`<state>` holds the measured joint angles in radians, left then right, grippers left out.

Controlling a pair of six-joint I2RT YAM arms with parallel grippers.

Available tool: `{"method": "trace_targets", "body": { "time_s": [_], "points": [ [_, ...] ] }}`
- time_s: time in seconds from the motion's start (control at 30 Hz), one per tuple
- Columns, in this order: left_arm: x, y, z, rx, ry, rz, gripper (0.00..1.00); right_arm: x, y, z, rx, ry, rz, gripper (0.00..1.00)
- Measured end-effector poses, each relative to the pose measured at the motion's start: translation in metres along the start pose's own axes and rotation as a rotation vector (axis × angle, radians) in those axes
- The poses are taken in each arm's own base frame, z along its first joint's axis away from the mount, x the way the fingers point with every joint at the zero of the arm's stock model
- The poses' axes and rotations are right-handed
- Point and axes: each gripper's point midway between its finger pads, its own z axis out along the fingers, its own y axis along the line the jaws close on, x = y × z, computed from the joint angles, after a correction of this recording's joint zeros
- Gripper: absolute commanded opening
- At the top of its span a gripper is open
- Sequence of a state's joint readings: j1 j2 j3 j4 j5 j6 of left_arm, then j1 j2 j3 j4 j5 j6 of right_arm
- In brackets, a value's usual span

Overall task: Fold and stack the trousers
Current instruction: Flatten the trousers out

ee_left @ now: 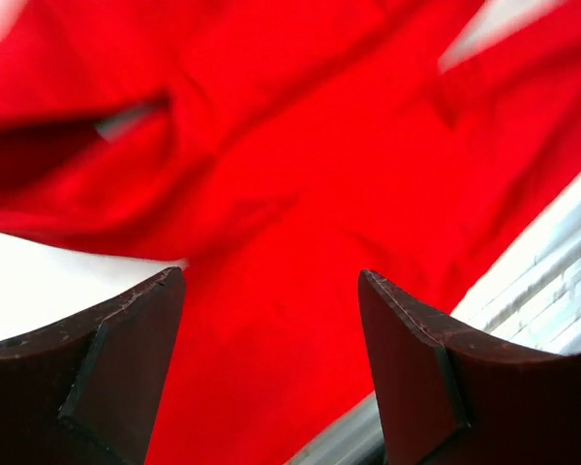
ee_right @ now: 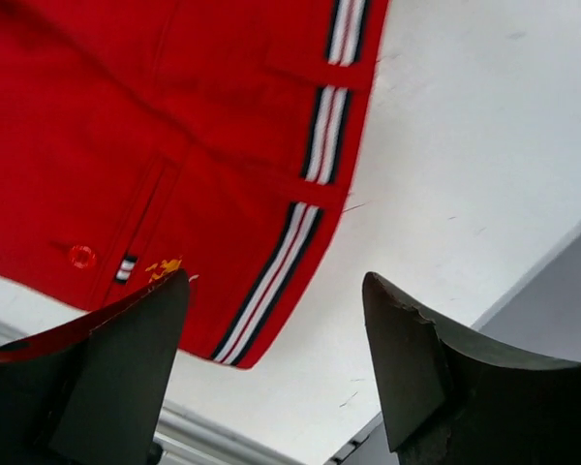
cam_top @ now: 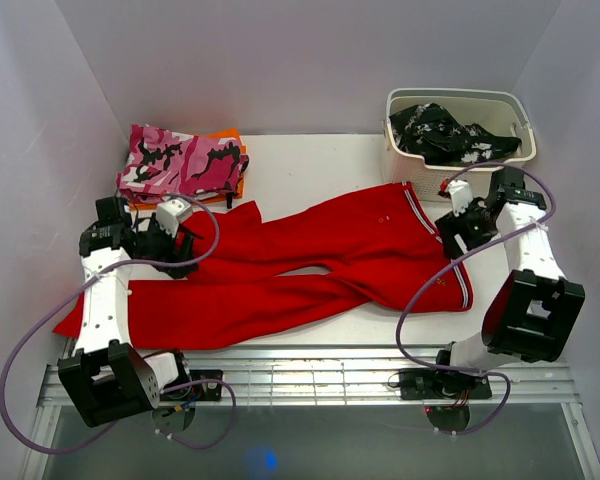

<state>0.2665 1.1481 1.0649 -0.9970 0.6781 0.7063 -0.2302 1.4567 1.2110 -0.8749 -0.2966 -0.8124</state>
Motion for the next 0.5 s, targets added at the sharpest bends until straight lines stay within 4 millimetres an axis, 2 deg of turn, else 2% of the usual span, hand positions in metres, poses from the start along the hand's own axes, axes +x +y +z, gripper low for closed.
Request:
{"method": "trace_targets", "body": {
  "time_s": [0.2,0.3,0.37,0.4,0.5],
  "points": [
    [0.080,-0.021,0.015,0.084,0.202,-0.016,0.82,0.068,0.026,0.025,-0.141,0.234,0.081,0.86],
    [0.103,-0.022,0.017,0.081,0.257,-0.025,0.82,0.095,0.035,0.036,-0.186,0.320,0.127,0.87],
    [0.112,-0.018,0.017,0.068,0.273,-0.019,0.81,0.105,0.037,0.042,-0.202,0.355,0.152,0.80],
    [0.116,-0.015,0.017,0.059,0.279,-0.018,0.81,0.109,0.038,0.044,-0.212,0.369,0.165,0.59],
    [0.132,-0.005,0.016,0.015,0.295,-0.019,0.75,0.117,0.039,0.050,-0.233,0.394,0.199,0.23]
  ]
}}
